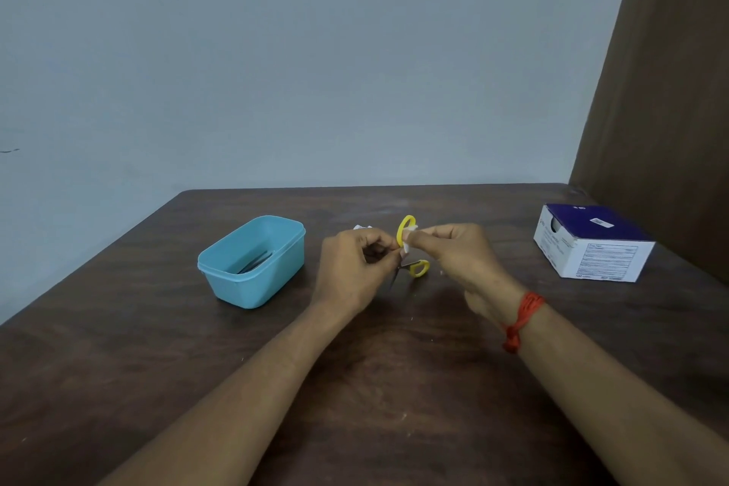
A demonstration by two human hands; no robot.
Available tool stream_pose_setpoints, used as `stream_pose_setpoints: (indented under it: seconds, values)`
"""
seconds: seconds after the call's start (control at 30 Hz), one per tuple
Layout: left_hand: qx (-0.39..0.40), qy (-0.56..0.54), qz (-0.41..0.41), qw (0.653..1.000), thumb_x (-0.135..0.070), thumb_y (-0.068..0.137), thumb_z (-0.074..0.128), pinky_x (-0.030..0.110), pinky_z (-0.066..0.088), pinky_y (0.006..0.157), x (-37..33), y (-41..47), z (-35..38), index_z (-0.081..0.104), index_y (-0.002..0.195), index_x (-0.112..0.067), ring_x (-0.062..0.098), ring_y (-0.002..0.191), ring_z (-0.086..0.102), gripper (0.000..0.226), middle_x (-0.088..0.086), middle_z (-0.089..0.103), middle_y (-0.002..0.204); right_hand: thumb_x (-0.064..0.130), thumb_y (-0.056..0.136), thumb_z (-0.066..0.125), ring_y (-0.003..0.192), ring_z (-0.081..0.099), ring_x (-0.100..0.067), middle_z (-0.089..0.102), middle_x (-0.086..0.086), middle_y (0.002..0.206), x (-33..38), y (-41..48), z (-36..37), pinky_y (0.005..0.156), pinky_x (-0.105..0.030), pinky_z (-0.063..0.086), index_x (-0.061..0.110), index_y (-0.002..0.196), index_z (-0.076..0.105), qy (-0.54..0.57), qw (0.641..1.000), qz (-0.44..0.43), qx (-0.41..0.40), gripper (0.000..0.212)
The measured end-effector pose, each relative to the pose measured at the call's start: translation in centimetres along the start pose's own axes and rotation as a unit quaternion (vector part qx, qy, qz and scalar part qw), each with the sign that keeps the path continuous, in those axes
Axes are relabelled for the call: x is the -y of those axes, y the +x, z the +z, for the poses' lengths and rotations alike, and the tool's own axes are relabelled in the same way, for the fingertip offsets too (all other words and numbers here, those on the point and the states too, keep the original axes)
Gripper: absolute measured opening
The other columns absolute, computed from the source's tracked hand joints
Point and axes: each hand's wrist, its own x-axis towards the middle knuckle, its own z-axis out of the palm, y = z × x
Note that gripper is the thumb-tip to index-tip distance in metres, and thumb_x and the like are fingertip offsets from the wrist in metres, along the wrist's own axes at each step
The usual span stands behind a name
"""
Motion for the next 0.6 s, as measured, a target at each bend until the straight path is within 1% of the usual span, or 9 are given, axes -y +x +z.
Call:
stream_pose_setpoints:
  seconds: [0.07,0.13,0.2,0.23,0.3,0.37,0.43,0.5,0.6]
  values:
    - [0.000,-0.002,-0.003,1.000,-0.016,0.083,0.082,0.012,0.051,0.064,-0.05,0.01,-0.04,0.080,0.085,-0.018,0.000,0.070,0.069,0.004,-0.010,0.075,0.076,0.022,0.084,0.079,0.054,0.057,0.013,0.069,0.015,0.057,0.11,0.06,-0.01,0.045,-0.006,0.039,0.020,0.064,0.078,-0.002,1.000,-0.004,0.002,0.020]
    - [0.000,-0.004,-0.001,1.000,-0.016,0.083,0.082,0.011,0.050,0.063,-0.19,0.05,-0.02,0.079,0.084,-0.019,0.000,0.070,0.069,0.004,-0.010,0.075,0.075,0.025,0.082,0.081,0.066,0.064,0.010,0.075,0.010,0.069,0.25,0.13,-0.06,0.053,-0.004,0.043,0.018,0.070,0.080,0.008,1.000,-0.020,-0.016,0.014]
    - [-0.001,-0.005,-0.003,1.000,-0.017,0.083,0.082,0.012,0.050,0.063,-0.24,0.07,0.05,0.079,0.083,-0.020,0.001,0.069,0.069,0.004,-0.010,0.075,0.074,0.029,0.082,0.081,0.078,0.069,0.004,0.078,0.006,0.077,0.26,0.21,-0.19,0.061,-0.005,0.045,0.017,0.075,0.081,0.019,0.998,-0.036,-0.037,0.013]
    - [0.000,-0.003,-0.005,1.000,-0.017,0.083,0.082,0.012,0.051,0.063,-0.22,0.06,0.07,0.079,0.083,-0.019,0.001,0.069,0.069,0.004,-0.010,0.075,0.074,0.030,0.082,0.081,0.081,0.070,0.002,0.078,0.006,0.078,0.18,0.22,-0.26,0.063,-0.007,0.047,0.018,0.076,0.081,0.016,0.998,-0.043,-0.041,0.013]
    - [0.001,0.006,-0.005,1.000,-0.017,0.083,0.082,0.017,0.055,0.064,-0.10,-0.01,0.07,0.079,0.083,-0.016,0.003,0.069,0.070,0.003,-0.008,0.075,0.074,0.031,0.082,0.081,0.083,0.071,-0.004,0.078,0.004,0.079,-0.12,0.25,-0.32,0.067,-0.019,0.052,0.021,0.076,0.082,-0.016,0.998,-0.054,-0.033,0.012]
    - [0.001,0.011,-0.008,1.000,-0.014,0.083,0.081,0.023,0.057,0.066,0.07,0.01,-0.04,0.080,0.084,-0.013,0.006,0.069,0.070,0.002,-0.006,0.075,0.075,0.031,0.082,0.082,0.084,0.071,-0.008,0.078,0.002,0.079,-0.44,0.25,-0.28,0.073,-0.030,0.055,0.023,0.073,0.082,-0.048,0.998,-0.044,-0.006,0.012]
    - [0.004,0.019,-0.010,1.000,-0.013,0.083,0.081,0.022,0.057,0.066,0.19,0.08,-0.22,0.080,0.085,-0.013,0.005,0.070,0.070,0.002,-0.006,0.076,0.075,0.031,0.082,0.082,0.087,0.072,-0.007,0.078,0.005,0.079,-0.64,0.27,-0.21,0.078,-0.030,0.054,0.026,0.069,0.081,-0.057,0.998,-0.021,0.020,0.014]
    - [0.011,0.020,-0.010,1.000,-0.014,0.083,0.081,0.018,0.056,0.066,0.18,0.12,-0.27,0.081,0.086,-0.014,0.002,0.070,0.070,0.003,-0.008,0.076,0.076,0.032,0.081,0.082,0.085,0.071,-0.004,0.078,0.008,0.077,-0.56,0.30,-0.19,0.075,-0.026,0.053,0.030,0.067,0.080,-0.051,0.998,-0.019,0.013,0.014]
    - [0.020,0.014,-0.009,1.000,-0.016,0.083,0.081,0.014,0.055,0.067,0.05,0.05,0.01,0.081,0.089,-0.015,0.001,0.070,0.070,0.005,-0.008,0.076,0.077,0.031,0.080,0.082,0.077,0.069,0.002,0.076,0.011,0.074,-0.50,0.47,-0.34,0.066,-0.021,0.050,0.031,0.067,0.080,-0.036,0.997,-0.042,-0.053,0.013]
